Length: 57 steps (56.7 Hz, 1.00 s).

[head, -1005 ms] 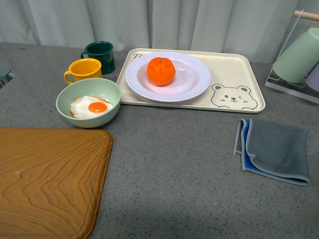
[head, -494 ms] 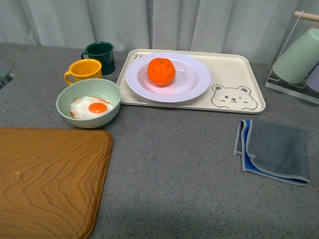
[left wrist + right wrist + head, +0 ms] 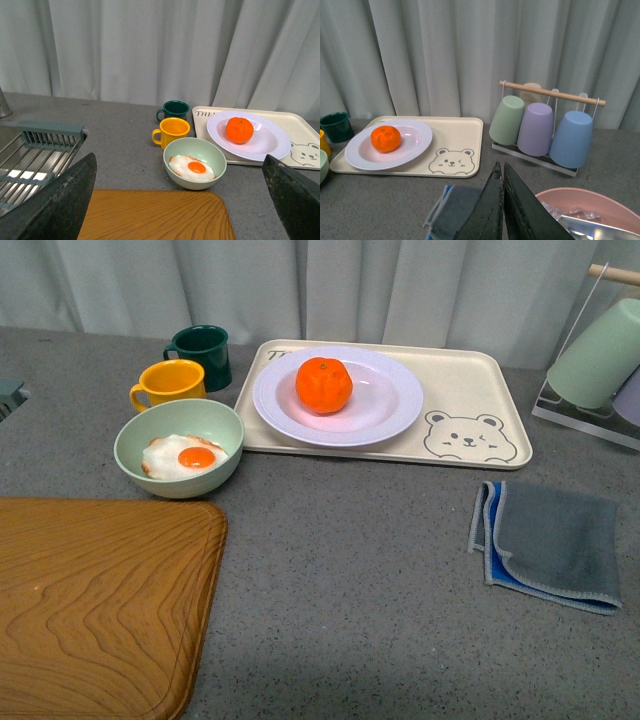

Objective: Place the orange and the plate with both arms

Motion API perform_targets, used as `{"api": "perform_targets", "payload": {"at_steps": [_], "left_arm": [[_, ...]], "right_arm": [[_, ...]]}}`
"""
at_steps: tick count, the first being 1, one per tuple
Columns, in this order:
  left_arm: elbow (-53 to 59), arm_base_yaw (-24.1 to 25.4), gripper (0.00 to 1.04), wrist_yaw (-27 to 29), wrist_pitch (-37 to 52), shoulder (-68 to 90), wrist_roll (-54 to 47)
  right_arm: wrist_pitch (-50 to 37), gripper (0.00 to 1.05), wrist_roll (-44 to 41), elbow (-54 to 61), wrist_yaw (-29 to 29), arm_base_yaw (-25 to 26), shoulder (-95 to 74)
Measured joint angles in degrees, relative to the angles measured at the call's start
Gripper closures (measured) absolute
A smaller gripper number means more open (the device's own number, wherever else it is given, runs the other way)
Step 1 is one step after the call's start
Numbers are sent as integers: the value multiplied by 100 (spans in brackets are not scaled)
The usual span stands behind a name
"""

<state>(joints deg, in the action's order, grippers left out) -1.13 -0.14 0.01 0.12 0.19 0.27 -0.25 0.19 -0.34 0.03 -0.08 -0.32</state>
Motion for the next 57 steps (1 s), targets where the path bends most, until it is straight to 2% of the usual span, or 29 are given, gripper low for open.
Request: {"api": "perform_targets", "payload": {"at_steps": [5,8,13,35,57], "left_arm": [[0,0,7,0,0,0,0],[0,0,7,0,0,0,0],[0,0,7,0,0,0,0],[0,0,7,0,0,0,0],[0,0,7,0,0,0,0]], "right_arm": [[13,103,-7,0,0,0,0],[15,95,-4,0,0,0,0],[15,74,-4,0,0,0,7],[15,8,-2,0,0,0,7],[15,9,-2,0,0,0,7]]}}
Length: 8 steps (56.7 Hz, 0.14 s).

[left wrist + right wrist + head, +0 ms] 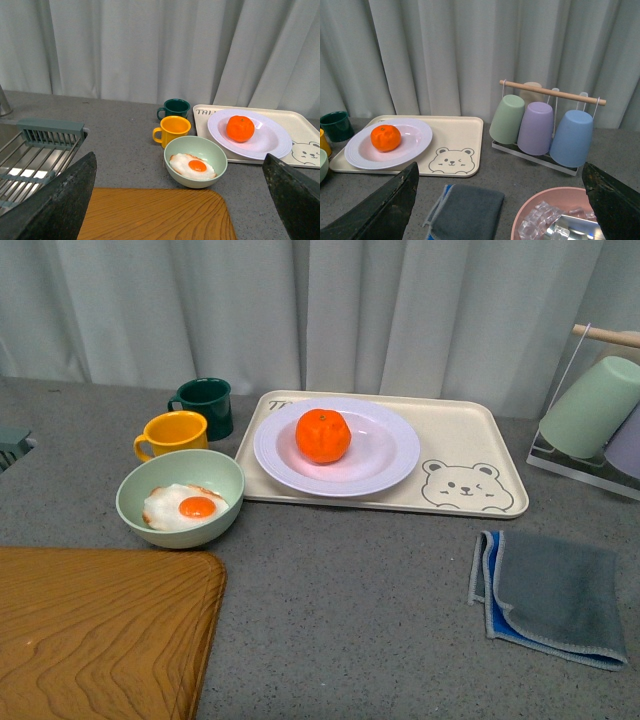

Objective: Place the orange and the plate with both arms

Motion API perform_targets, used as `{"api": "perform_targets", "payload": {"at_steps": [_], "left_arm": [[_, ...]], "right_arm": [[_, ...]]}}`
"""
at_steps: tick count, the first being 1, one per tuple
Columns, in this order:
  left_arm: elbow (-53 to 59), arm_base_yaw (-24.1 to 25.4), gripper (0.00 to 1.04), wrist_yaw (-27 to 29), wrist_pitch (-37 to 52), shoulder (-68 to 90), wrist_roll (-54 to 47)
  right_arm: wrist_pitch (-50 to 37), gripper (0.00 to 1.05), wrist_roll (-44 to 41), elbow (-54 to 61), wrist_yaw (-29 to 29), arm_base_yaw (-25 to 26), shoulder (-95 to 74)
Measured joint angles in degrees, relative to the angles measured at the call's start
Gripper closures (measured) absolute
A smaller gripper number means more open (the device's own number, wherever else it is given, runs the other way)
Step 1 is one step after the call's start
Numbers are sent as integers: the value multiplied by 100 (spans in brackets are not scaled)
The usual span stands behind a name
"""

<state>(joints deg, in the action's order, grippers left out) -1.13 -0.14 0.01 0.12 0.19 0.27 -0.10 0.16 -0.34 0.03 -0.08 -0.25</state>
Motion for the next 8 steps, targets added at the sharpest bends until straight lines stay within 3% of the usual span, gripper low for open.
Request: {"api": "perform_targets", "payload": {"at_steps": [8], "left_arm": [[0,0,7,0,0,0,0]], "right_arm": [[0,9,0,0,0,0,0]]}}
